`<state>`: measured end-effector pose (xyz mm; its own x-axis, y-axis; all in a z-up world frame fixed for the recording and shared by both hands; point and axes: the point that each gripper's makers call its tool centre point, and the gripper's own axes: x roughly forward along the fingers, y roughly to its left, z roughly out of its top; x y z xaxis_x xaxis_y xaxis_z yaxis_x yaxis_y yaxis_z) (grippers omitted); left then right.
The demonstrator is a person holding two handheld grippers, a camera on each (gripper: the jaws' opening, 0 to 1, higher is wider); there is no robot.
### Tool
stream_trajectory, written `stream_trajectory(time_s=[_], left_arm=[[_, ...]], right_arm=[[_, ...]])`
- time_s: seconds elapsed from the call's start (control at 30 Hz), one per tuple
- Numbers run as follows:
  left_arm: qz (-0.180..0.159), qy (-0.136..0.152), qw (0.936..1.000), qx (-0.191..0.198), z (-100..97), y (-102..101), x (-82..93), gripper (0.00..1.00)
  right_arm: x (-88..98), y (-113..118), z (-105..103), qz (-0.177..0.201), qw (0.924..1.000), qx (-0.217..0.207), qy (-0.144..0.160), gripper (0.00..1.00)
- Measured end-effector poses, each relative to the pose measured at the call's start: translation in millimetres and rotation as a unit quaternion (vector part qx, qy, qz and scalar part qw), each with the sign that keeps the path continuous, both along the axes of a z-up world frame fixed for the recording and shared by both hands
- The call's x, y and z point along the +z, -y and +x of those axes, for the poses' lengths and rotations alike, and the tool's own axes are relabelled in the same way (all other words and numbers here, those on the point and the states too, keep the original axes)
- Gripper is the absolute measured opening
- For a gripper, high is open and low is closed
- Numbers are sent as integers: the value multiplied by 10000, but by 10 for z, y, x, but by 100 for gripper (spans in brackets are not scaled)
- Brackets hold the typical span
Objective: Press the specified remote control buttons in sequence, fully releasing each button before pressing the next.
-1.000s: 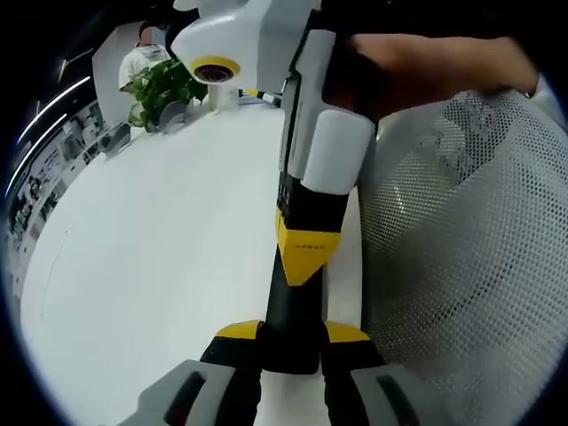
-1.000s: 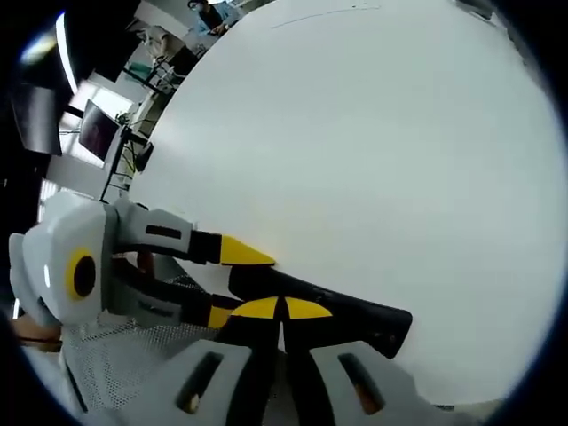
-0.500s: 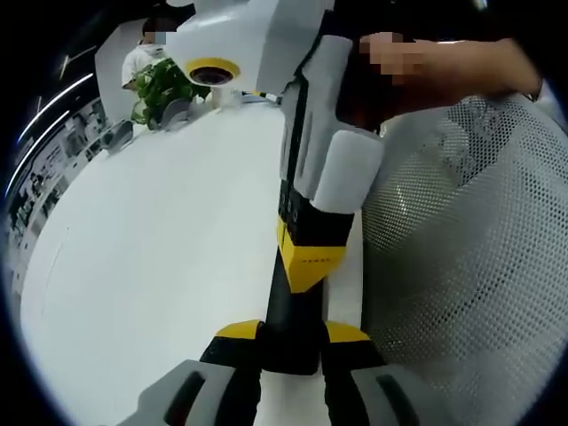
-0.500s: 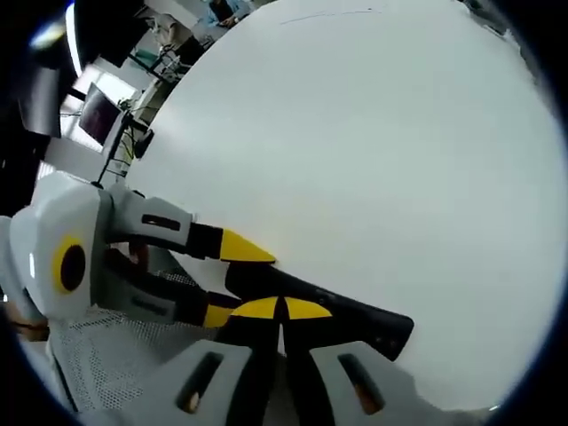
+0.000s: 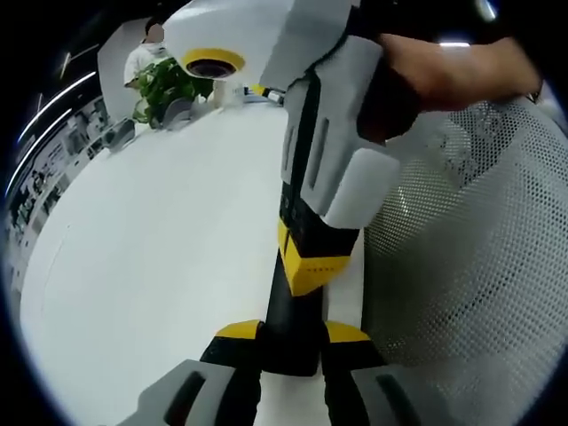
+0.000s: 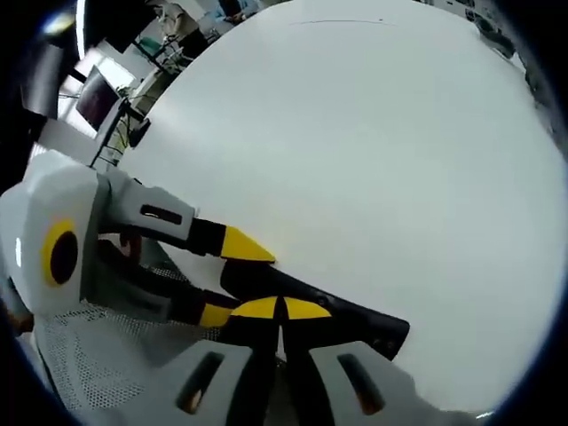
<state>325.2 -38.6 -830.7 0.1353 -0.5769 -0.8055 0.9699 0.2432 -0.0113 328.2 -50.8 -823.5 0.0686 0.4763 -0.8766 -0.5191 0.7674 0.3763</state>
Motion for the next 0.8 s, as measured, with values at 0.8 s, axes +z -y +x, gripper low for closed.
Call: stream_trajectory(time_s=[0.8], left_arm=[[6, 25, 10000, -69, 1, 3, 4, 25]], right_arm=[[15, 4, 14, 21, 9998, 105, 145, 0]])
